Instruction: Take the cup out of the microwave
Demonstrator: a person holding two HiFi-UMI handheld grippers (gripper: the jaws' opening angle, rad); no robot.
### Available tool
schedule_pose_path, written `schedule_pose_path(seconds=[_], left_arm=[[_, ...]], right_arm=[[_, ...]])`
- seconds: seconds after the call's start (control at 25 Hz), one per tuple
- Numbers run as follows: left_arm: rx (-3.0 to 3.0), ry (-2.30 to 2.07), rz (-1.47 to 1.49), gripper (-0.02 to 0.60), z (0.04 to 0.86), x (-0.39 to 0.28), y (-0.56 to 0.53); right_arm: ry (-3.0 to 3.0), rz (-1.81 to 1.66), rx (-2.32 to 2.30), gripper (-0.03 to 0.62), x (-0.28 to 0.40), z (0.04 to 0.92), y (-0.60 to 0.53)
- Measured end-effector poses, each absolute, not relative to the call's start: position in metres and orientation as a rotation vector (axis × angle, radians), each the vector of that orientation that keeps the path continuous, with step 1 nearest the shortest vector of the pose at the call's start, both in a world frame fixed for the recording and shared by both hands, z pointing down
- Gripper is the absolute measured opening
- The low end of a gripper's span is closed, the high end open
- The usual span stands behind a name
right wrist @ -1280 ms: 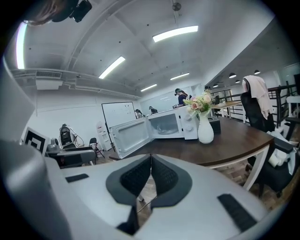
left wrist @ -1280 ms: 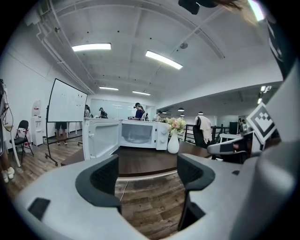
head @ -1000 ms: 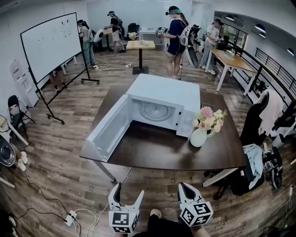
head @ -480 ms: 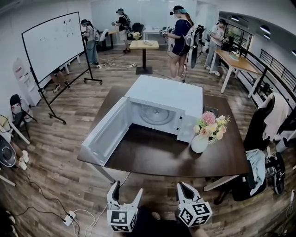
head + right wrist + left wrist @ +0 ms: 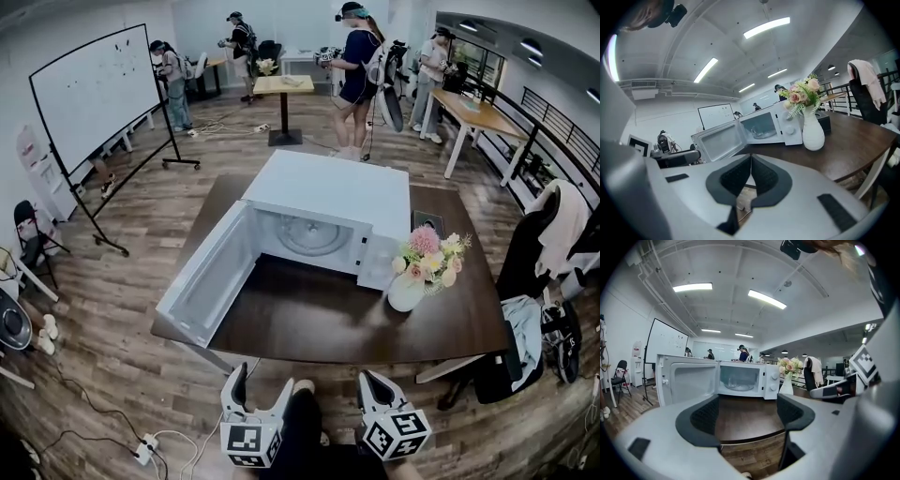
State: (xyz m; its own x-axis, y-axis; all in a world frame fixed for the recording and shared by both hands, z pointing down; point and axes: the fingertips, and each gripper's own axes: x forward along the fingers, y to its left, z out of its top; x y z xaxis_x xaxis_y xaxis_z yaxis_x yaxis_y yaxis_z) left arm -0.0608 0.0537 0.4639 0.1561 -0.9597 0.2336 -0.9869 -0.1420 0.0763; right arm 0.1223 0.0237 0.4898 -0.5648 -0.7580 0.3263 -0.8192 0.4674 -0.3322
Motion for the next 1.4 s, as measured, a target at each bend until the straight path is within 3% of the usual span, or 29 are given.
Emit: schedule_pose_path(seconds=[1.4], left_arm=[[2.320,-1.632,0.162,0.370,0.496,-0.116,-0.219]], right_arm=[[-2.475,0.694,1.527,-0.006,0.045,0.491,-0.224]])
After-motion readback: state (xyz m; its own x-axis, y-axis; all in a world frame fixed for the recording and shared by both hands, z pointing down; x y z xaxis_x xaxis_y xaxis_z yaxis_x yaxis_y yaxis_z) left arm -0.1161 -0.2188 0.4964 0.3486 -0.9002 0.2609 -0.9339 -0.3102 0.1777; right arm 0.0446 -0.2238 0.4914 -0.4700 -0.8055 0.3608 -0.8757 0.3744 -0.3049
